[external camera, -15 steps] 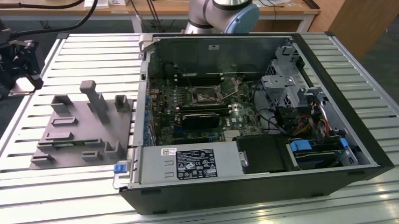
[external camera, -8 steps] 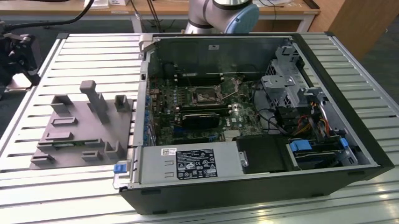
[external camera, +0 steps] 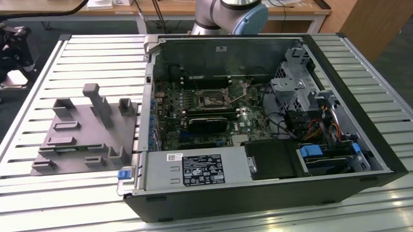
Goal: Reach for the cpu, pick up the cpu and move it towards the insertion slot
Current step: 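Pick up the cpu and move it towards the insertion slot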
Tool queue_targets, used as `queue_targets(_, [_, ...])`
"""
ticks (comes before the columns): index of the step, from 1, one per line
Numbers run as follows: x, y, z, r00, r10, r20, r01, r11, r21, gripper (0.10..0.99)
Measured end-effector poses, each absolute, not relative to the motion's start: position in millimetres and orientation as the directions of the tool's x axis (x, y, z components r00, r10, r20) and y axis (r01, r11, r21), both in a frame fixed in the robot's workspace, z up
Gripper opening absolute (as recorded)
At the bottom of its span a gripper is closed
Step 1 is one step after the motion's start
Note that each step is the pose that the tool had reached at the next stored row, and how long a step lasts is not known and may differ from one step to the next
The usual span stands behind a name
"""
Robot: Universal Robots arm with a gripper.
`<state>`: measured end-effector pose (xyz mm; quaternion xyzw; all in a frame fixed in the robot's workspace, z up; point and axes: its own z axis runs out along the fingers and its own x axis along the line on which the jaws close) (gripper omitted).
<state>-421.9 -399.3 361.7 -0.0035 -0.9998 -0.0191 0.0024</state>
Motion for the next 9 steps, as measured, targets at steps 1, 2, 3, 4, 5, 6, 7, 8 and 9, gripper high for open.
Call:
queue_targets(1, [-421.9,-399.2,363.7,-1.0,0.007,0.005,0.007,0.999,0.038,0.541])
queue_targets(2, [-421.9,-399.2,365.8,-1.0,0.007,0.005,0.007,0.999,0.038,0.541])
queue_targets(3, [-421.9,-399.1,367.9,-1.0,0.007,0.005,0.007,0.999,0.038,0.541])
queue_targets(4, [-421.9,-399.1,369.9,-1.0,0.007,0.005,0.007,0.999,0.038,0.541])
queue_targets(5, [-421.9,-399.1,372.0,-1.0,0.007,0.005,0.007,0.999,0.038,0.541])
queue_targets(6, [-421.9,-399.0,374.2,-1.0,0.007,0.005,0.007,0.999,0.038,0.541])
queue_targets(7, [-421.9,-399.0,376.3,-1.0,0.007,0.005,0.007,0.999,0.038,0.541])
queue_targets(8, [-421.9,-399.0,378.5,-1.0,0.007,0.005,0.007,0.999,0.038,0.541])
queue_targets(9, [-421.9,-398.9,380.6,-1.0,0.007,0.005,0.007,0.999,0.038,0.541])
